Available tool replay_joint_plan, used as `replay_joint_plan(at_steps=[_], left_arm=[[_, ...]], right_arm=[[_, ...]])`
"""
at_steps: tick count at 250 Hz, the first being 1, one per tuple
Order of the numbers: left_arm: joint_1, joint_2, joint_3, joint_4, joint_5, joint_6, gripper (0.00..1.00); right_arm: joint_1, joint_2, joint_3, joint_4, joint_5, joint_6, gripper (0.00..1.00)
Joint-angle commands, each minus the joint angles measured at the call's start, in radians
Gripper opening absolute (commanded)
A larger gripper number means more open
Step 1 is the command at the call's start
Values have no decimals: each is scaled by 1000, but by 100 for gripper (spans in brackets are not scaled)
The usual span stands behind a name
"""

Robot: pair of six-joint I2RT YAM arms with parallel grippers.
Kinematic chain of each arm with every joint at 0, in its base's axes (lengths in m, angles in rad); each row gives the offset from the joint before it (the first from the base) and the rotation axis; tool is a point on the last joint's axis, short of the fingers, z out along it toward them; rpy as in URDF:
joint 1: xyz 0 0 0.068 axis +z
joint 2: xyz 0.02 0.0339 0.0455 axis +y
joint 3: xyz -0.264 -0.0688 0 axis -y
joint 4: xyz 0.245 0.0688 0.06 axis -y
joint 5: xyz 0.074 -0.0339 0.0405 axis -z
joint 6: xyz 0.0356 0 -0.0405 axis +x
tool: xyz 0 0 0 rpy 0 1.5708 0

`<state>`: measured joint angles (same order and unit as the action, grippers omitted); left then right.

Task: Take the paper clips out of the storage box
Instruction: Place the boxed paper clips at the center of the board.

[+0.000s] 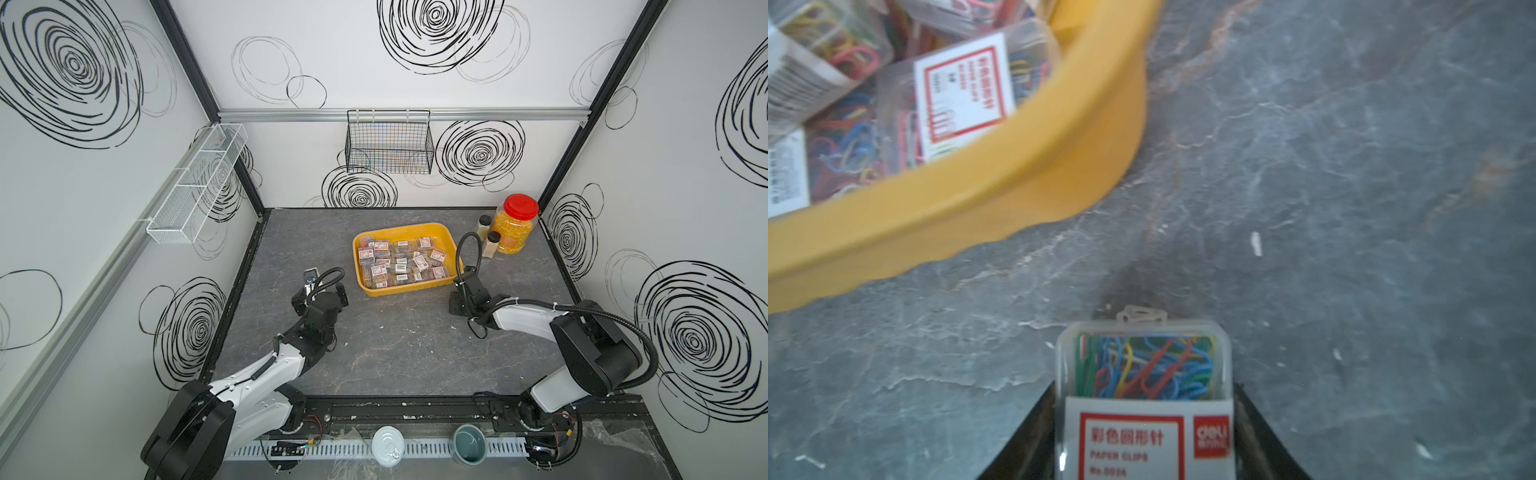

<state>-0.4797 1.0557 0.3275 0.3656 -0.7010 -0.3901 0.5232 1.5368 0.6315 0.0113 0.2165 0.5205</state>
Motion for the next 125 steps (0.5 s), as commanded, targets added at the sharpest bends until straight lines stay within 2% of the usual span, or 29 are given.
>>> replay_joint_plan(at_steps=[1,71,105,125], left_arm=[[-7,-6,19,24,-25,-7,99],[-16,12,33,14,-41,-7,99],[-17,8,30,16,-41,-6,99],[-17,15,33,17,-41,-6,99]], right_arm=[[-20,-39,-29,-15,-49,-37,46],[-19,-7,-6,-33,-39,-40,54],[-20,-27,-3,-52,-20,-32,66],[-20,-39,-1,-59,-9,-32,69]])
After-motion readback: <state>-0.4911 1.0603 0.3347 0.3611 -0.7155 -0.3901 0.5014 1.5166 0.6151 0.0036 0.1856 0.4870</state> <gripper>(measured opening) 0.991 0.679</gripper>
